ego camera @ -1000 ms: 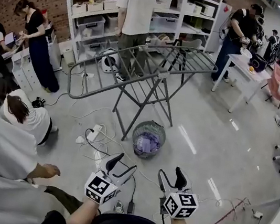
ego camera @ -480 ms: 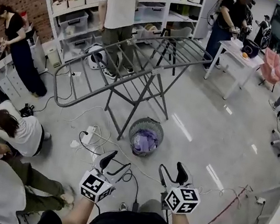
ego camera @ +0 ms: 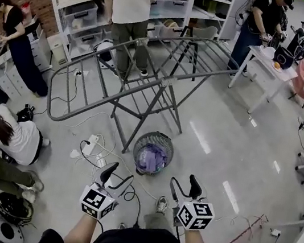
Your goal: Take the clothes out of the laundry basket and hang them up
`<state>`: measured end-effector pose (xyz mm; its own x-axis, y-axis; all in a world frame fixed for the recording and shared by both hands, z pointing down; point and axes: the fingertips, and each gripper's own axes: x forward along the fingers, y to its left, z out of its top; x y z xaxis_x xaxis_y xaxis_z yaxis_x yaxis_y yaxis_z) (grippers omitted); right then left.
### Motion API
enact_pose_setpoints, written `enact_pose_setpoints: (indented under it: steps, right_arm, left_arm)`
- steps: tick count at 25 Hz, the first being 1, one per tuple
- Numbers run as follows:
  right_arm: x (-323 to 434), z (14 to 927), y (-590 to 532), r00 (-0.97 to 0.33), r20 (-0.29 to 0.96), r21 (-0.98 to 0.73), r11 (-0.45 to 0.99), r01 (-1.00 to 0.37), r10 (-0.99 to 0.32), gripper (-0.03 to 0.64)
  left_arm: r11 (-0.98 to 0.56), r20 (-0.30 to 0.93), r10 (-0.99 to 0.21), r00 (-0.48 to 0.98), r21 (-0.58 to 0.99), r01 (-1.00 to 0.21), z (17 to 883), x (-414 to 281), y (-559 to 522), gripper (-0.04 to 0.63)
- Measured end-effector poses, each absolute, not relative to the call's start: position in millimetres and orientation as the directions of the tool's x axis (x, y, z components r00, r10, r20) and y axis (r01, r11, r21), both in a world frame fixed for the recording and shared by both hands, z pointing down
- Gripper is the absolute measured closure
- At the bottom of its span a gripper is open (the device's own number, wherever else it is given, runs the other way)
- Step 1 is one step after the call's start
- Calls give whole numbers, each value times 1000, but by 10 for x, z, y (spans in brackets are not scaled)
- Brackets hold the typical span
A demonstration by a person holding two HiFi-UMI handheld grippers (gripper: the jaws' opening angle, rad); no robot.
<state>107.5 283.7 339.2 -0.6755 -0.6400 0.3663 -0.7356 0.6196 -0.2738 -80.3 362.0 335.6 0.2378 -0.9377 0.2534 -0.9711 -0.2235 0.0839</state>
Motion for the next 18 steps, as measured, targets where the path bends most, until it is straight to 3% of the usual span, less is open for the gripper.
enact_pose_setpoints:
  steps: [10,18]
  right_arm:
    - [1041,3810,1815,-763,462,-255,757,-602,-452,310]
    - [982,4344,1543,-769,540,-320,762,-563,-341,310]
  left_arm:
    - [-83,318,-942,106,86,-993,3651,-597,2687,344]
    - [-24,435,-897,82,138,-990,4210,-623,2361,344]
